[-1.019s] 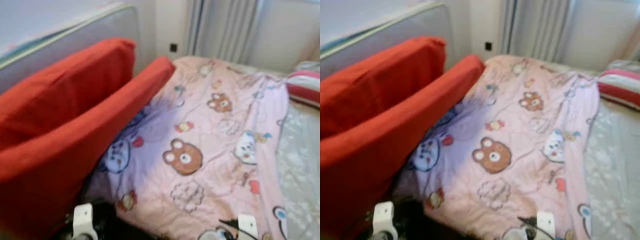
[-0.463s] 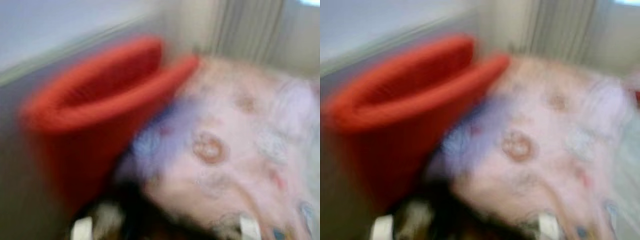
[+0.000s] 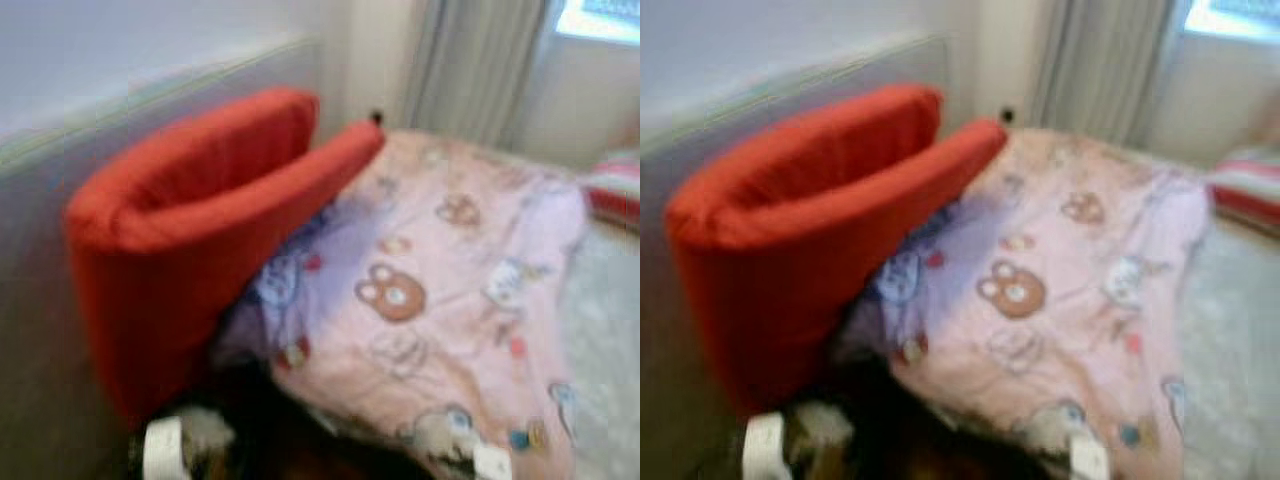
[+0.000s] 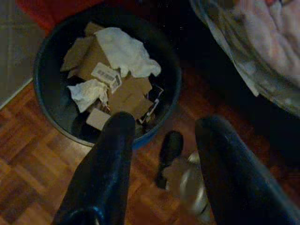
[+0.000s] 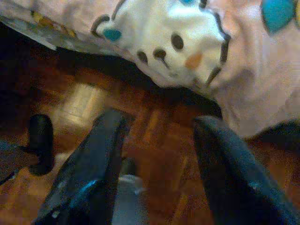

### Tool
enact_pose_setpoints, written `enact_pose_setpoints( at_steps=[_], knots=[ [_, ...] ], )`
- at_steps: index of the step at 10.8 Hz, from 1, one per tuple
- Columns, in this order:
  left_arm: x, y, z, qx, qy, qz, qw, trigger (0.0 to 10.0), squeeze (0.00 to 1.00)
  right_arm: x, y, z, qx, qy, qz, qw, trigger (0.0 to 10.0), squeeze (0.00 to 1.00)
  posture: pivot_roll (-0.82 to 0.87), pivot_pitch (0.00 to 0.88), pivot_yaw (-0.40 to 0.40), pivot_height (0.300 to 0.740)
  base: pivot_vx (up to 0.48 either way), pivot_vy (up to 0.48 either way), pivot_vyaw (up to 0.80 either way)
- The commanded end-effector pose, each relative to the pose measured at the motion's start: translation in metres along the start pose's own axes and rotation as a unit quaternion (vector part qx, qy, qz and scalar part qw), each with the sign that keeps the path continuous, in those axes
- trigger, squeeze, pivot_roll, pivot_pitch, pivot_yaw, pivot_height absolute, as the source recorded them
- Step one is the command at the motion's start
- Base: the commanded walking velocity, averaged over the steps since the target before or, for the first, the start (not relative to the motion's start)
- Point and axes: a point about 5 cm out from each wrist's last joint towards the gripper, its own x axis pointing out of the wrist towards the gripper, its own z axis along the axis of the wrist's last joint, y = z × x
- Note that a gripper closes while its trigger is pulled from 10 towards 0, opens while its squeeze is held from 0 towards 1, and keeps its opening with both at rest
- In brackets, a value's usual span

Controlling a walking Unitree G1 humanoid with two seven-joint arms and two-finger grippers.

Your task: Clean up the room

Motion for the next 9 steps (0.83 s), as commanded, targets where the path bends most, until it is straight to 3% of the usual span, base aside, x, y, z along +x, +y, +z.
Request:
enact_pose_setpoints(
  at_steps=[1, 9],
  knots=[
    [-0.0037, 0.0041, -0.0139, 0.001, 0.023, 0.007, 1.0, 10.0, 0.0, 0.0015, 0.0004, 0.0109, -0.003, -0.017, 0.001, 1.0, 10.0, 0.0, 0.18, 0.0, -0.025, 0.74, 0.0, 0.0, 0.8],
    [-0.0041, 0.0027, -0.0171, -0.015, 0.027, 0.018, 0.999, 10.0, 0.0, 0.0025, -0.003, 0.02, -0.008, -0.025, -0.002, 1.0, 10.0, 0.0, 0.18, 0.0, -0.059, 0.74, 0.0, 0.0, 0.8]
  ],
)
